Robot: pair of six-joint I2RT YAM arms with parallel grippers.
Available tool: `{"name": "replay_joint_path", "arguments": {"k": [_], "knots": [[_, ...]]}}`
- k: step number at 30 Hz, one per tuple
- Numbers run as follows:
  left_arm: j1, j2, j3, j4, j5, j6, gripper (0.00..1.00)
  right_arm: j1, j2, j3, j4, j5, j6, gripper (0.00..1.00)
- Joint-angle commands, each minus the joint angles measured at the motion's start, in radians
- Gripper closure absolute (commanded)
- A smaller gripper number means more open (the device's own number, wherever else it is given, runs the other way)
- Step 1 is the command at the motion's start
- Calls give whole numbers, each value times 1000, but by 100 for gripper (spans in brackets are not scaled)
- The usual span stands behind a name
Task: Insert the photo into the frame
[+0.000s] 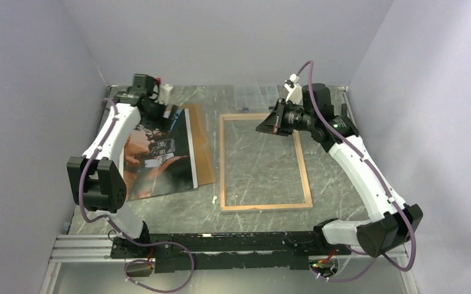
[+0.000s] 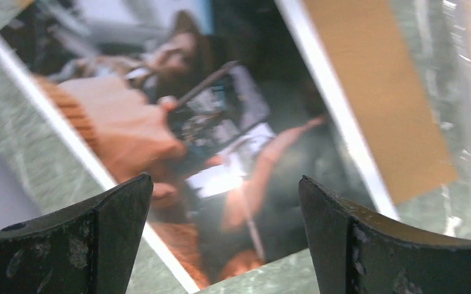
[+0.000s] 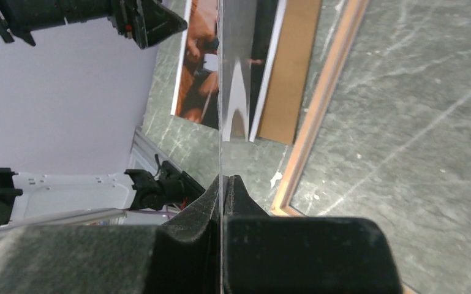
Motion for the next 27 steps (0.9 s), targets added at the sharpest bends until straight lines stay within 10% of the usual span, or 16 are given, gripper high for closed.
{"name": "replay_joint_path", "arguments": {"k": [1,11,27], "knots": [[-163,26,6,-40,59,-81,5,-67,-91,32,-86,38,-62,100],[-441,283,140,31,102,-154,5,-221,-282,-82,-238,102,-126,100],[-539,445,135,96,187,-202,12,-253,-360,-202,-263,117,-134,100]]}}
